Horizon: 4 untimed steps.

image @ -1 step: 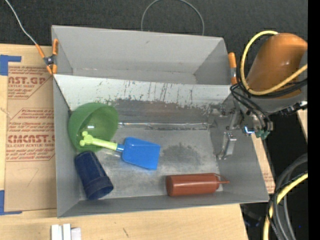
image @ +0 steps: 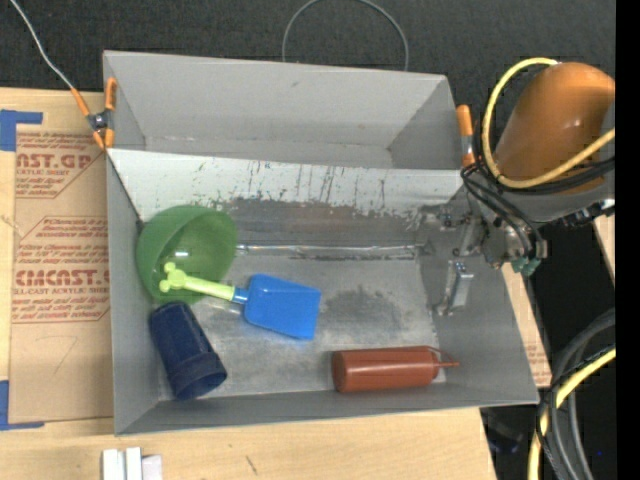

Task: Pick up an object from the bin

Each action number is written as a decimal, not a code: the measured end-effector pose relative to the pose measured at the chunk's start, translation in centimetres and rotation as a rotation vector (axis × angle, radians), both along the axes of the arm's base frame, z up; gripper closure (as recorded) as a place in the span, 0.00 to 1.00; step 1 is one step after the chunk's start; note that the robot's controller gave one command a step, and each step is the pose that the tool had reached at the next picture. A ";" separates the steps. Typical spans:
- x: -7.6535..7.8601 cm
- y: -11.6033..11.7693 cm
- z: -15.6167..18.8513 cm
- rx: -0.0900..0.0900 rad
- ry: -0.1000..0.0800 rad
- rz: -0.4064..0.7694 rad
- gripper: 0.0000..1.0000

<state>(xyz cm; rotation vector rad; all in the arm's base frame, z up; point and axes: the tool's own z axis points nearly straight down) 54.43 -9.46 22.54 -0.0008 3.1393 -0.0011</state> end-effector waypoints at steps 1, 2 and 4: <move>-3.9 1.7 -10.5 0.001 0.003 0.285 0.00; -6.3 2.8 -6.7 0.001 0.000 0.181 0.00; -5.8 5.9 -15.3 0.000 -0.020 0.323 0.00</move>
Offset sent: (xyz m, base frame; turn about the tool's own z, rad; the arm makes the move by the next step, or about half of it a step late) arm -0.0640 0.0275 -0.0654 -0.1816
